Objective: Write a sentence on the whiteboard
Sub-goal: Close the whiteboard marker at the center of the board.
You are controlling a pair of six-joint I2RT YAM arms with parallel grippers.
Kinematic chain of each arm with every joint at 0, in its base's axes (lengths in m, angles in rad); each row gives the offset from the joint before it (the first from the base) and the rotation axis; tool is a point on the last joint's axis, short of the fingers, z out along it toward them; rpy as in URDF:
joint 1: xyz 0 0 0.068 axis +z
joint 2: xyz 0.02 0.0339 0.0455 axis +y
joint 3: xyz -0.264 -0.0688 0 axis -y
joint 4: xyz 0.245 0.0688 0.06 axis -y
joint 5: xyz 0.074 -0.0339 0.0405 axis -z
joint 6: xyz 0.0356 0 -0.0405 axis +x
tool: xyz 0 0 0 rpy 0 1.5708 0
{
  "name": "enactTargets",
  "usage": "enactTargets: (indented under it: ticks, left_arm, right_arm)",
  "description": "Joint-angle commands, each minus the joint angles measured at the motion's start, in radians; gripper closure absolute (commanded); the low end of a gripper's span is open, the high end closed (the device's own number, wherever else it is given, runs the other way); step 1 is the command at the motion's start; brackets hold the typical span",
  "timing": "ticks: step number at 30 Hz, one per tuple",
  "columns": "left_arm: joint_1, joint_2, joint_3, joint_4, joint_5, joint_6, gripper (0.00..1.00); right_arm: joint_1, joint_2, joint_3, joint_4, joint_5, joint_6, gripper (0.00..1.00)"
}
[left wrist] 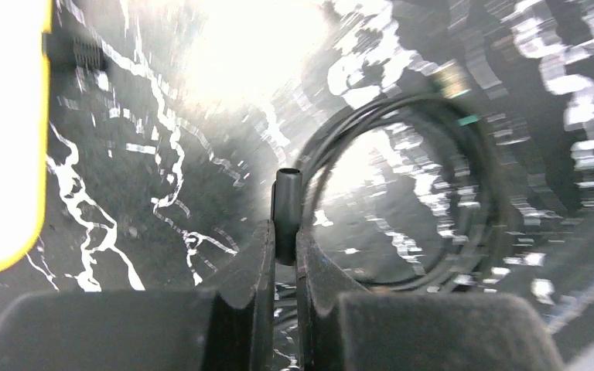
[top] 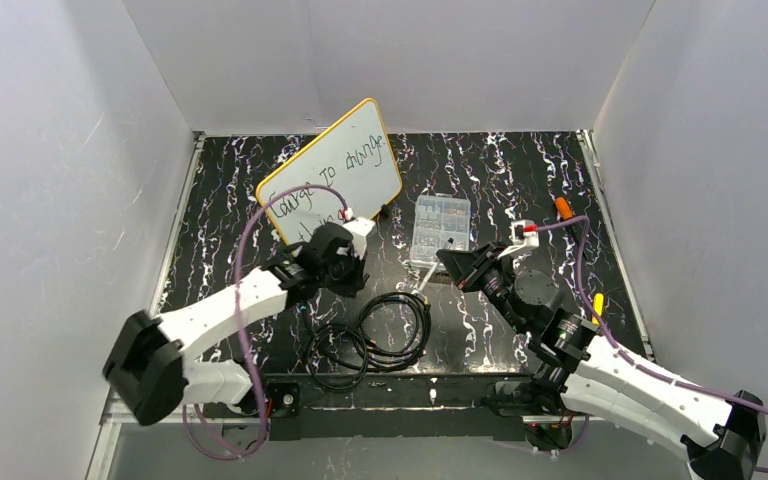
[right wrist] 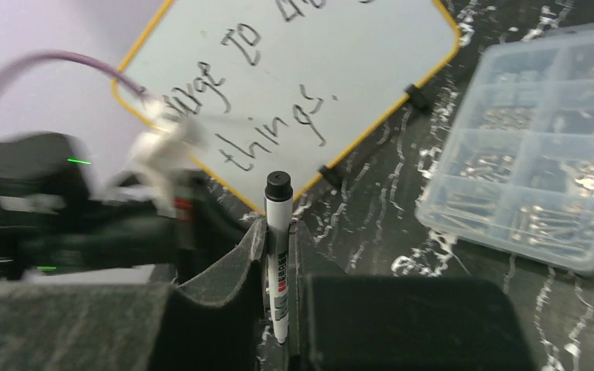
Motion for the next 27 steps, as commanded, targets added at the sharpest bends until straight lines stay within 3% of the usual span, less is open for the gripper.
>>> enactTargets:
  ticks: [1,5,12,27]
  left_arm:
    - [0.024,-0.185,0.162,-0.187,0.183,-0.015,1.0]
    - [0.034,-0.269,0.188,-0.227,0.334,0.084,1.0]
    - [0.036,-0.348,0.055,-0.066,0.548,0.097,1.0]
    - [0.036,-0.305,0.047,0.001,0.592,0.02,1.0]
  right_arm:
    - [-0.003,0.007,0.03,-0.079,0.112,0.003,0.99]
    - [-0.003,0.026,0.011,0.025,0.06,0.015,0.99]
    - [-0.003,0.034,-0.033,0.261,-0.033,0.024,0.99]
    - [-0.003,0.134,-0.09,0.512,-0.076,0.097,0.99]
